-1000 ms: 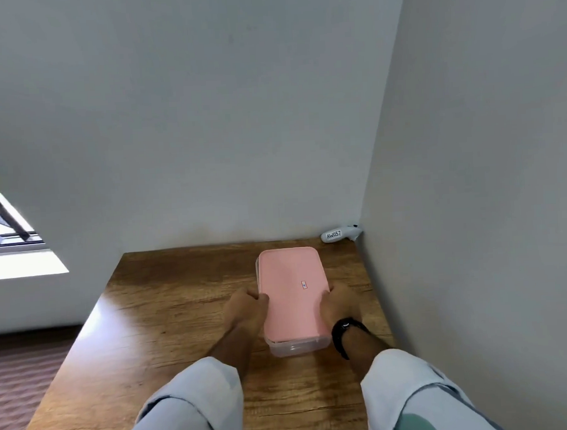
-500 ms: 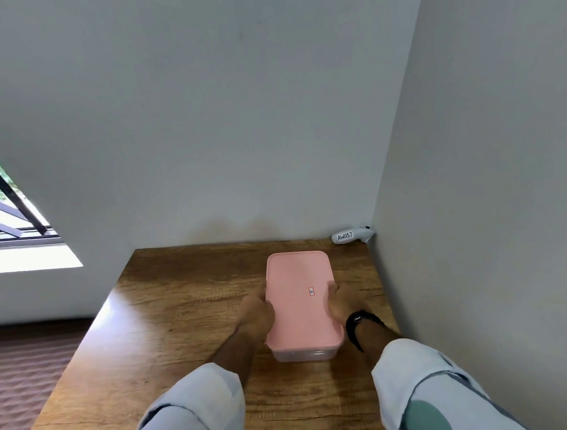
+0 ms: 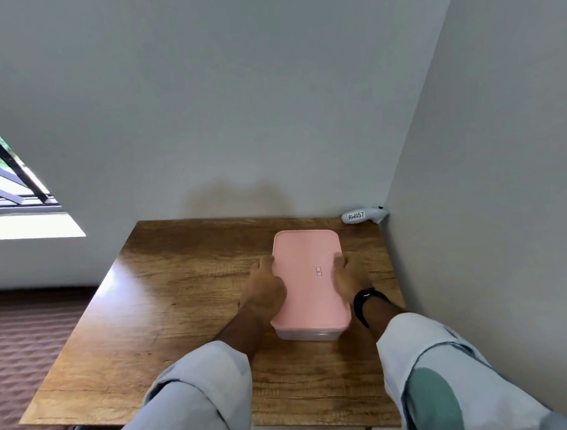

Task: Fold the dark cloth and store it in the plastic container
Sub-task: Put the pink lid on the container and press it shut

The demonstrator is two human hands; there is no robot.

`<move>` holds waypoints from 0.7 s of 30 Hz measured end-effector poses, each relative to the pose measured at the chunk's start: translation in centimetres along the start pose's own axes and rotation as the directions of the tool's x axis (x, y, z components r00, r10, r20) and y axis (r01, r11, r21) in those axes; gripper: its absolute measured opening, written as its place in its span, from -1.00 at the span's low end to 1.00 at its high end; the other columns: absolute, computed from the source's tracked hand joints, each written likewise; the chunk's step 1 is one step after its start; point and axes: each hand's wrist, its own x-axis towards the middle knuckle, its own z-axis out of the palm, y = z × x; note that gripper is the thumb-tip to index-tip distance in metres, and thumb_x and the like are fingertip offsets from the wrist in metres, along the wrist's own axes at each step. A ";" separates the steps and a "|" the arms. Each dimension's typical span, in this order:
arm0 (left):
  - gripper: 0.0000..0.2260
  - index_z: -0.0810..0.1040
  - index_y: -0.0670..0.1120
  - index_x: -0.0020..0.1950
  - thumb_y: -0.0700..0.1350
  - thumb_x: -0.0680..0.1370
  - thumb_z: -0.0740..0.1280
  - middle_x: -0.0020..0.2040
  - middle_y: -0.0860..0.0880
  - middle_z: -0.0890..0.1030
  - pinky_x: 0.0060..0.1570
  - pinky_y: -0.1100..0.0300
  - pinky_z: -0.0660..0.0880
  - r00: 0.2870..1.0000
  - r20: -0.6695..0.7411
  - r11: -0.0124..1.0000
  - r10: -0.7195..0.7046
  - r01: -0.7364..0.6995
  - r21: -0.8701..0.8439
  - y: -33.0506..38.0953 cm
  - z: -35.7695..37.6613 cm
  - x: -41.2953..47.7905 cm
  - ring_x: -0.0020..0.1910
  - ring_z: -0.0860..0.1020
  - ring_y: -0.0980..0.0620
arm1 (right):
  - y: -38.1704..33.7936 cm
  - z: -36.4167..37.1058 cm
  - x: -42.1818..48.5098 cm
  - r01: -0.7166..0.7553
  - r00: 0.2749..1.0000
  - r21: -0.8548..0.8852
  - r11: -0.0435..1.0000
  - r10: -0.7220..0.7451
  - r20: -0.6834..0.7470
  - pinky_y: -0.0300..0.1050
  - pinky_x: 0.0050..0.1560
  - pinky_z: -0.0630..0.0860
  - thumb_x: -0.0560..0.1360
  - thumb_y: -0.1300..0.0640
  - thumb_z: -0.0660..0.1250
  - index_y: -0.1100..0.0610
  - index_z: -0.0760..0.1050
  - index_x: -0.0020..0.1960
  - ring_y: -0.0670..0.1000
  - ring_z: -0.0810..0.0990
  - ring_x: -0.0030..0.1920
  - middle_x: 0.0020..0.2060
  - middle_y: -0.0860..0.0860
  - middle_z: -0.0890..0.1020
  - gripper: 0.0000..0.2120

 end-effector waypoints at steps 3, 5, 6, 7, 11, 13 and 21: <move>-0.60 0.40 -0.05 0.46 -0.12 0.62 0.18 0.35 -0.14 0.56 0.19 -0.05 0.56 0.999 -0.043 0.999 0.033 -0.035 -0.041 1.1 -0.4 0.5 0.22 0.59 -0.15 | -0.6 -0.5 0.7 0.081 0.986 0.048 0.996 -0.073 -0.150 0.04 0.01 0.46 0.65 0.05 0.06 0.18 0.45 0.16 0.20 0.56 -0.02 0.11 0.20 0.62 -0.73; -0.70 0.43 -0.04 0.39 -0.05 0.66 0.19 0.27 -0.11 0.60 0.02 0.03 0.53 0.996 -0.073 0.997 0.041 -0.045 -0.062 0.9 -0.3 0.9 0.10 0.59 -0.06 | -0.9 -0.6 1.5 0.026 0.993 0.034 0.999 -0.023 -0.112 0.01 -0.01 0.41 0.61 0.07 0.06 0.17 0.47 0.12 0.16 0.51 -0.04 0.13 0.20 0.62 -0.72; -0.75 0.44 -0.04 0.34 -0.04 0.67 0.20 0.23 -0.10 0.61 -0.03 0.06 0.51 0.996 -0.088 0.997 0.033 -0.040 -0.073 0.8 -0.2 1.0 0.05 0.57 -0.03 | -1.2 -0.5 2.0 0.005 0.996 0.010 1.000 -0.004 -0.088 0.02 0.05 0.43 0.60 0.05 0.05 0.20 0.49 0.16 0.18 0.53 0.02 0.17 0.21 0.61 -0.67; -0.79 0.45 -0.05 0.29 -0.05 0.67 0.20 0.19 -0.10 0.62 -0.07 0.07 0.50 0.995 -0.101 0.997 0.023 -0.031 -0.076 0.7 -0.1 1.4 0.01 0.56 -0.02 | -1.7 -0.5 2.6 -0.008 0.997 -0.010 1.000 0.007 -0.082 0.06 0.15 0.46 0.61 0.04 0.04 0.23 0.49 0.23 0.23 0.55 0.12 0.22 0.23 0.59 -0.61; -0.67 0.42 -0.02 0.40 -0.14 0.63 0.17 0.29 -0.13 0.60 0.10 -0.03 0.58 0.996 -0.078 0.997 0.039 -0.044 -0.062 1.1 -0.1 2.9 0.14 0.60 -0.13 | -2.7 -0.3 4.8 0.019 0.991 -0.008 1.000 -0.020 -0.132 0.08 0.25 0.42 0.66 0.02 0.02 0.28 0.46 0.25 0.31 0.55 0.24 0.24 0.30 0.57 -0.60; -0.53 0.34 0.03 0.55 -0.15 0.62 0.15 0.43 -0.11 0.51 0.28 -0.09 0.55 0.995 -0.053 0.996 0.082 -0.084 -0.027 0.9 -0.1 3.3 0.29 0.56 -0.16 | -2.5 0.1 5.5 0.037 0.991 0.008 0.999 -0.035 -0.128 0.05 0.13 0.42 0.66 0.03 0.04 0.27 0.45 0.17 0.29 0.56 0.18 0.18 0.29 0.59 -0.65; -0.54 0.26 0.14 0.61 -0.04 0.69 0.06 0.46 -0.13 0.42 0.25 -0.12 0.51 0.995 -0.058 0.997 0.080 -0.080 -0.004 -0.4 1.4 4.1 0.27 0.56 -0.24 | -2.2 -0.1 6.2 0.026 1.000 0.055 0.998 -0.026 0.003 0.02 0.19 0.41 0.67 0.06 -0.02 0.28 0.43 0.20 0.25 0.54 0.21 0.21 0.29 0.56 -0.63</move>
